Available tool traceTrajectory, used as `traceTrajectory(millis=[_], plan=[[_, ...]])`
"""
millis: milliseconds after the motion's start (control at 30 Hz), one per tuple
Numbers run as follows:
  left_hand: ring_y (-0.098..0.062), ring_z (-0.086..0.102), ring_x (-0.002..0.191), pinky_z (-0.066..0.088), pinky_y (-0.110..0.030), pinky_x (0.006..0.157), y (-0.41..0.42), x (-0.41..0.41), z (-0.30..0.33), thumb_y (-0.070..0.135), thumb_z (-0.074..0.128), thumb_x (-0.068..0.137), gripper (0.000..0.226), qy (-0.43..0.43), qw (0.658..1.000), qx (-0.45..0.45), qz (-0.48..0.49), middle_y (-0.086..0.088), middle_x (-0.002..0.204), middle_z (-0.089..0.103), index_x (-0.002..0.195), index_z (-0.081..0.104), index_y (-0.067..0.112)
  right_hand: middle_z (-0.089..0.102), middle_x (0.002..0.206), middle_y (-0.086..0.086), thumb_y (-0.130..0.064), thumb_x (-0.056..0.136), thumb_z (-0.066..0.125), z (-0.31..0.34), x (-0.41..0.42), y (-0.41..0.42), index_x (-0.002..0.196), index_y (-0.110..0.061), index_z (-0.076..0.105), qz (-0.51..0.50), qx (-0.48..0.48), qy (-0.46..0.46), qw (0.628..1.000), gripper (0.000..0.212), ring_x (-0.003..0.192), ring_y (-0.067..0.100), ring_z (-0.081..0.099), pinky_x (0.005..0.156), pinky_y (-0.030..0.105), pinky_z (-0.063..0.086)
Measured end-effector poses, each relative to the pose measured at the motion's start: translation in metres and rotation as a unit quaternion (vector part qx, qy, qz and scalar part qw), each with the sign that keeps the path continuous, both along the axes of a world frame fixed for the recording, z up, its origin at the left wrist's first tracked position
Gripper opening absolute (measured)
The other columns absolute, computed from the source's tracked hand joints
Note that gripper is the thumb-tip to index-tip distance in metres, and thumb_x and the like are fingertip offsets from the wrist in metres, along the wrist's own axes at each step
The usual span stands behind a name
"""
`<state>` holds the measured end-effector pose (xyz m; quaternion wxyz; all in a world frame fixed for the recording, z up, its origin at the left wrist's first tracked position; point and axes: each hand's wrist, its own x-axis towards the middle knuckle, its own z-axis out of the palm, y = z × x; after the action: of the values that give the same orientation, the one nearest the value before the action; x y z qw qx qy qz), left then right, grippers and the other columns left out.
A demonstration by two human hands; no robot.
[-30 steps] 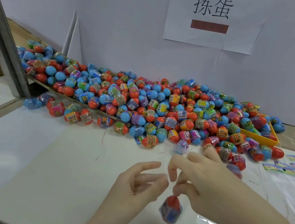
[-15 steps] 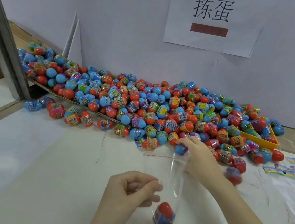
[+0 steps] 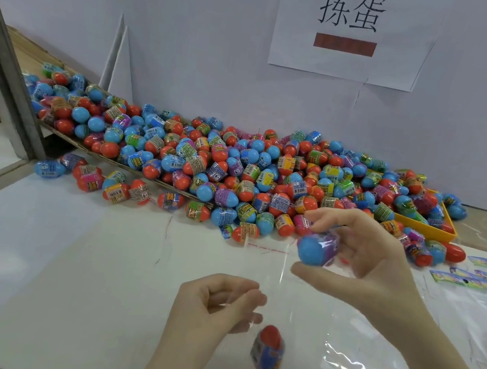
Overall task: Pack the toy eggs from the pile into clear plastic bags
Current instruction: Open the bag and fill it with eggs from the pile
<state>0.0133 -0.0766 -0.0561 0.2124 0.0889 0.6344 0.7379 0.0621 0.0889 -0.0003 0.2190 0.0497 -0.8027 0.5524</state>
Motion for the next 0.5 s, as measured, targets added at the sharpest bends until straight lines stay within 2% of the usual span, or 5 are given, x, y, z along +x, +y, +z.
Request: traceTrajectory(millis=[67, 100, 233, 367, 500], plan=[[-0.022, 0.07, 0.059, 0.053, -0.02, 0.051, 0.002, 0.003, 0.003, 0.003, 0.073, 0.07, 0.015, 0.006, 1.0, 0.01, -0.004, -0.01, 0.069, 0.073, 0.061, 0.074, 0.015, 0.063, 0.091, -0.016, -0.043, 0.055, 0.073, 0.007, 0.005, -0.006, 0.087, -0.031, 0.06, -0.032, 0.123, 0.009, 0.992, 0.037, 0.081, 0.017, 0.059, 0.066, 0.038, 0.051], [-0.021, 0.069, 0.058, 0.053, -0.02, 0.051, 0.002, 0.004, 0.005, 0.002, 0.074, 0.069, 0.017, 0.011, 1.0, 0.013, -0.007, -0.01, 0.068, 0.073, 0.061, 0.075, 0.017, 0.063, 0.09, -0.018, -0.046, 0.055, 0.073, 0.01, 0.006, -0.008, 0.087, -0.032, 0.06, -0.038, 0.157, 0.011, 0.987, 0.037, 0.079, 0.017, 0.058, 0.063, 0.035, 0.05], [-0.019, 0.069, 0.057, 0.051, -0.019, 0.051, 0.002, 0.008, 0.011, 0.003, 0.074, 0.067, 0.022, 0.042, 0.999, 0.012, -0.017, -0.008, 0.065, 0.072, 0.06, 0.075, 0.025, 0.061, 0.076, -0.019, -0.041, 0.048, 0.077, 0.011, 0.006, -0.009, 0.083, -0.034, 0.061, -0.035, 0.184, 0.002, 0.982, 0.039, 0.066, 0.01, 0.05, 0.051, 0.008, 0.037], [-0.018, 0.068, 0.058, 0.052, -0.019, 0.053, 0.002, 0.011, 0.013, 0.004, 0.072, 0.068, 0.021, 0.069, 0.997, 0.001, -0.033, -0.007, 0.064, 0.072, 0.058, 0.075, 0.022, 0.052, 0.073, -0.027, -0.035, 0.047, 0.084, 0.007, 0.003, -0.006, 0.088, -0.026, 0.068, -0.063, 0.277, -0.022, 0.958, 0.044, 0.061, 0.009, 0.045, 0.054, 0.007, 0.037], [-0.019, 0.069, 0.061, 0.054, -0.02, 0.055, 0.001, 0.012, 0.013, 0.003, 0.07, 0.073, 0.025, 0.068, 0.997, -0.007, -0.048, -0.007, 0.066, 0.072, 0.06, 0.075, 0.023, 0.048, 0.071, -0.026, -0.059, 0.046, 0.065, 0.007, 0.004, -0.007, 0.093, -0.035, 0.066, -0.065, 0.3, -0.045, 0.951, 0.052, 0.066, 0.004, 0.046, 0.055, 0.01, 0.036]])
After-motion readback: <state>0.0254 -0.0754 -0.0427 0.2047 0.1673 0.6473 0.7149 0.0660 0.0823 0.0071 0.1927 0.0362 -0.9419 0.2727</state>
